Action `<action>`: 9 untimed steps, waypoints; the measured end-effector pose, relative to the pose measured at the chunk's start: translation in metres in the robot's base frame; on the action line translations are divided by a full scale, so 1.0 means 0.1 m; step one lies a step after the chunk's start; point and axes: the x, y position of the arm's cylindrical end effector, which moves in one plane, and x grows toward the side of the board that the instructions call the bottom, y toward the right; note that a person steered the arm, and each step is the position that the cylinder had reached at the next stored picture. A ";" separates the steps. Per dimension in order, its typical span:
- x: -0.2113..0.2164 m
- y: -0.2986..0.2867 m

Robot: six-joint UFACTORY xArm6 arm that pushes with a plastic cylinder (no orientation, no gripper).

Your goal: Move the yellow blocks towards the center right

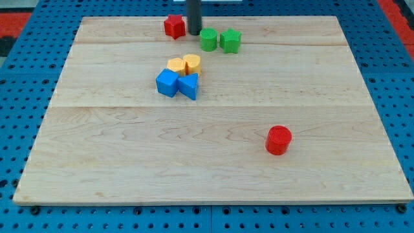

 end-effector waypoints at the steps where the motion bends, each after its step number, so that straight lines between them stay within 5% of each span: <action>1: -0.14 -0.05; 3: -0.30 -1.48; 4: -0.18 -1.62; 6: 0.05 -0.76; 8: 0.11 -1.50; 9: 0.42 -1.34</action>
